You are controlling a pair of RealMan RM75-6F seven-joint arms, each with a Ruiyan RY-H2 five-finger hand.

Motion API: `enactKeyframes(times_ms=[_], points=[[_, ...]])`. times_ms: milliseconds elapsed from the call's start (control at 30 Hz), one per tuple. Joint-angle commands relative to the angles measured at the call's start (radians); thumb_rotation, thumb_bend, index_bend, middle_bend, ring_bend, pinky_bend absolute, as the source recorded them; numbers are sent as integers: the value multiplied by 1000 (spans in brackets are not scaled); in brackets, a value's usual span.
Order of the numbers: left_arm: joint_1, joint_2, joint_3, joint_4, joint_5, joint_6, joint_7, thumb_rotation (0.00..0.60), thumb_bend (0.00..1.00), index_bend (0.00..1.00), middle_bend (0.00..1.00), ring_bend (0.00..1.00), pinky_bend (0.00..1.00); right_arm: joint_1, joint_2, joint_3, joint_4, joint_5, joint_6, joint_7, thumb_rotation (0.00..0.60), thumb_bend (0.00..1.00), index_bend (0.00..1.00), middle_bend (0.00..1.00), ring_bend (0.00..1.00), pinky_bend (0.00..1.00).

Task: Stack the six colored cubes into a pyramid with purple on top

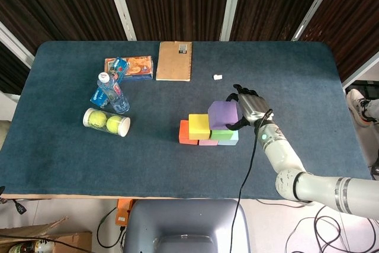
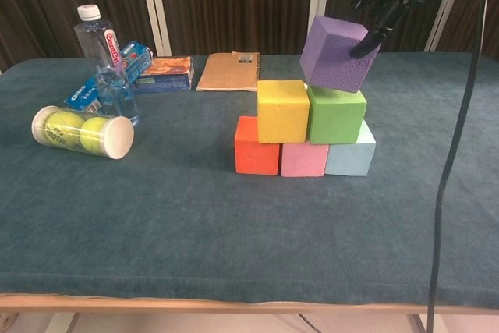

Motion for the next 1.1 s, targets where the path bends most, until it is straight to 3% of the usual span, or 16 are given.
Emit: enactKeyframes(times_ms=[33,600,1100], points=[[-1,-2,0,10,3,-3,-12,567,170,103,45,0,87,32,22,2,-33,83,-1,-29,600,212,482,4,0,0],[7,-16,0,47,9,2,-51,569,170,103,46,0,87,109,-44,22,-47,199,134,-149,600,212,462,0,0,0],[9,-18,-4,56,9,2,-57,569,171,103,45,0,87,96,-81,56,-18,219,154,-195,600,212,455,0,0,0]])
